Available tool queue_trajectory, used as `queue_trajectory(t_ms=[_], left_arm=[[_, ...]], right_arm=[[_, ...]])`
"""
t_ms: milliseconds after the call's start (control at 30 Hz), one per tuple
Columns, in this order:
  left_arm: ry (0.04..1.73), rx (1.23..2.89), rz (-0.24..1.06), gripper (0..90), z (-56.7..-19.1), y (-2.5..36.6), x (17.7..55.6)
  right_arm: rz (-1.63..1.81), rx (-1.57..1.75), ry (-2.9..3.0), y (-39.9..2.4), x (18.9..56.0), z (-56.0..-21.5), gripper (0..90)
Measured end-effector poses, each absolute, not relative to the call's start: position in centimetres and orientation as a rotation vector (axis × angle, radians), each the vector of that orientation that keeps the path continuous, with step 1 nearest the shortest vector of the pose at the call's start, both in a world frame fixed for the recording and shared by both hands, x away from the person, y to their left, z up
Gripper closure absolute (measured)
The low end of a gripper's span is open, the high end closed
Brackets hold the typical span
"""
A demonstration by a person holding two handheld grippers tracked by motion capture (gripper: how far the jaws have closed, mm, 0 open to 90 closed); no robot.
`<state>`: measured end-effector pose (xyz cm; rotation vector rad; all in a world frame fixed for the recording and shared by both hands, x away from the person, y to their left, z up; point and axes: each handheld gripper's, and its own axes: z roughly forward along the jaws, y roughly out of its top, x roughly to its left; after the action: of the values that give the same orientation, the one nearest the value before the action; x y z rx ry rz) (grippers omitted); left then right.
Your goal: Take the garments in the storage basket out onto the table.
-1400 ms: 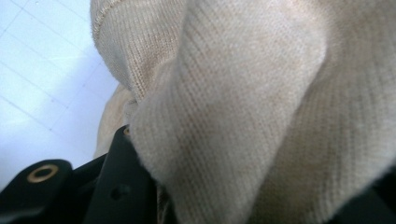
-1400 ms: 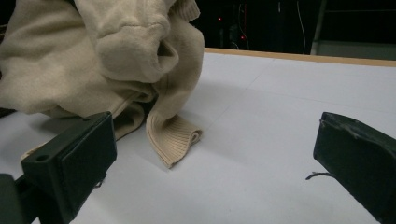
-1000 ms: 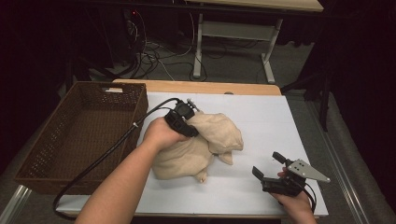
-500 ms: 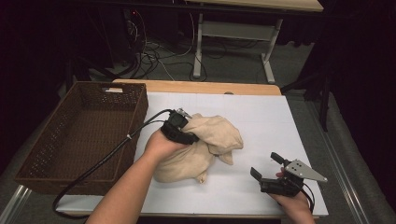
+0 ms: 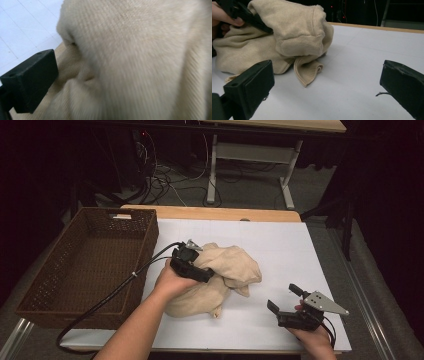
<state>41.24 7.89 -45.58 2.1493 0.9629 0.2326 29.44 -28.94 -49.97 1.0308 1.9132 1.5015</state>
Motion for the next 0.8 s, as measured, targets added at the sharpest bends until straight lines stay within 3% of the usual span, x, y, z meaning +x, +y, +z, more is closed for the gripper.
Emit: queue_trajectory(t_ms=[800], left_arm=[[0.946,2.028,0.312,0.0,-46.6,12.2,32.5]], right_arm=[[1.51,1.031,1.911,-28.8,29.4,-49.9,0.2]])
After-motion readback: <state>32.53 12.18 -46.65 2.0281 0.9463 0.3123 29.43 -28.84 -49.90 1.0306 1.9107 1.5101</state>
